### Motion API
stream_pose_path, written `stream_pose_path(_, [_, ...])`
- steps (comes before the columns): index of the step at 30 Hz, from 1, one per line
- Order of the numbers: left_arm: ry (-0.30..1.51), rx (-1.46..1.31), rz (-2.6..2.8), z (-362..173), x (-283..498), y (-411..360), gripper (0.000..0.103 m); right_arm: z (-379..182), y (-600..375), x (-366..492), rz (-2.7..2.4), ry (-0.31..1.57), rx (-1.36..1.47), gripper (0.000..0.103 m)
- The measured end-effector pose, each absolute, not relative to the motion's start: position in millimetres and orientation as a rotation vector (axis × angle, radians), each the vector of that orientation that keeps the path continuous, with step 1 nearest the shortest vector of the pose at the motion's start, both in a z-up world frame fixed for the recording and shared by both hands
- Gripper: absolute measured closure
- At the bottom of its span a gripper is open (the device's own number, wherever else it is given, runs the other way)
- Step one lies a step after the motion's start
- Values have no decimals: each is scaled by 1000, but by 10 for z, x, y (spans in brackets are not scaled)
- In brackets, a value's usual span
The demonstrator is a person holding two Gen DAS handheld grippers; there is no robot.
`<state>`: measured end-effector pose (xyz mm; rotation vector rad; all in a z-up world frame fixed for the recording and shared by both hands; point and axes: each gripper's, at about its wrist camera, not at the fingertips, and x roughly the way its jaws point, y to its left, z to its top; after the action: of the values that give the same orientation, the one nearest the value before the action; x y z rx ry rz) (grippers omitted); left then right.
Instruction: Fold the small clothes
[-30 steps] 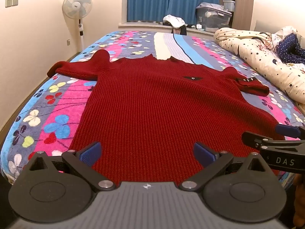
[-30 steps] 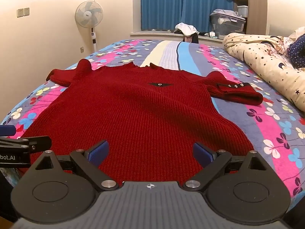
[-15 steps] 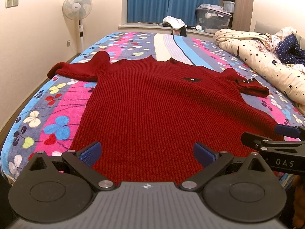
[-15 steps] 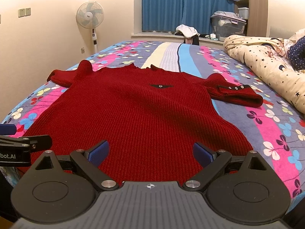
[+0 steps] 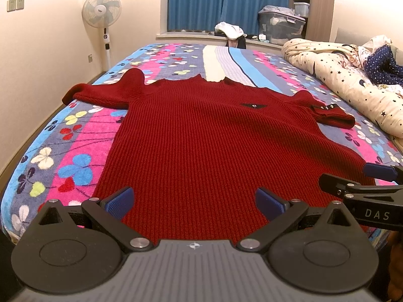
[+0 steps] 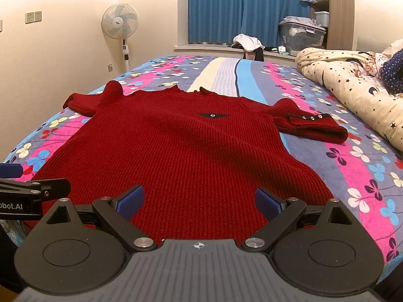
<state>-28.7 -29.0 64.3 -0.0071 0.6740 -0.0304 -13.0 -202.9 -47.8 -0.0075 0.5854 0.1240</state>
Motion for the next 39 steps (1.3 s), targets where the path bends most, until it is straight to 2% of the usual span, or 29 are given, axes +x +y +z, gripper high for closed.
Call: stream_pose_path(39, [679, -2, -30, 141, -96, -146, 1, -442, -1996, -146, 134, 593, 1, 8])
